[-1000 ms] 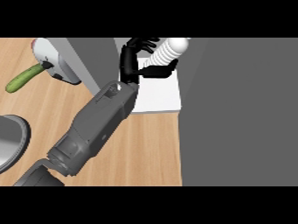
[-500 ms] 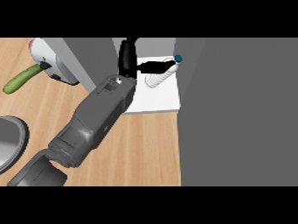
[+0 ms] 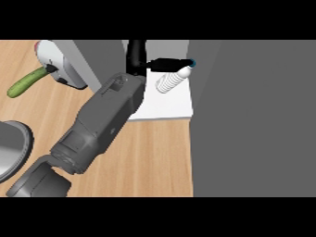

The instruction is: Pick up the bottled water, place it into the cabinet and close the cabinet

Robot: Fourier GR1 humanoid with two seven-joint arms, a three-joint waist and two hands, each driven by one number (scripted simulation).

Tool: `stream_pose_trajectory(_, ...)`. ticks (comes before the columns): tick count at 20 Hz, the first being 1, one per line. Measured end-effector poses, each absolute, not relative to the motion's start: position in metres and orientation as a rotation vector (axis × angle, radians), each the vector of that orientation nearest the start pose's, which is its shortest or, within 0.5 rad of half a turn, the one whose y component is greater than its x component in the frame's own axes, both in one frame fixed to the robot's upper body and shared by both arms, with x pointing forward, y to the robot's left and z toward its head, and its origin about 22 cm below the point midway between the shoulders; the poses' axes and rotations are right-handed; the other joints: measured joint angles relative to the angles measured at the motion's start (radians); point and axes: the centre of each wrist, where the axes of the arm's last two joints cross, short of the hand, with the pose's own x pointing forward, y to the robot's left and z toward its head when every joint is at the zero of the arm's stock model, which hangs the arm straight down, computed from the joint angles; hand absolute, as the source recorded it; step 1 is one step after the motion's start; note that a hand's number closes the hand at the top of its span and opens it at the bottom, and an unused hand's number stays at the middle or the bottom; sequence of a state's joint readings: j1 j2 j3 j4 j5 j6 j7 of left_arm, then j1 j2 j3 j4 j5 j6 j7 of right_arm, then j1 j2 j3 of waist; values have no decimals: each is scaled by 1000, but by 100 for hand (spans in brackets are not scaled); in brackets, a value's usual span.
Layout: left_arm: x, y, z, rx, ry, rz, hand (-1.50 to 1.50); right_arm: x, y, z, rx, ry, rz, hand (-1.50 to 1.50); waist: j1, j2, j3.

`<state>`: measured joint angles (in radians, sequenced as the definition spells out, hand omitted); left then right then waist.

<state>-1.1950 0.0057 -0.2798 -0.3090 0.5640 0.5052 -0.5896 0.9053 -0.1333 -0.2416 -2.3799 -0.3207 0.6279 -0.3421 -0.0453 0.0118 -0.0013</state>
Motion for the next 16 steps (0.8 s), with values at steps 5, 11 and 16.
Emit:
stream_pose_trajectory(5, 433, 58, 88, -51, -1941, 10, -150, 29, -314, 102, 146, -1889, 236, -150, 14, -7, 0)
stream_pose_trajectory(11, 416, 52, 79, -157, -1933, 2, -150, 29, -312, 103, 152, -1862, 228, -150, 33, -16, 0)
stream_pose_trajectory(16, 390, 46, 70, -237, -1912, -1, -150, 30, -309, 101, 161, -1860, 209, -150, 50, -21, 0)
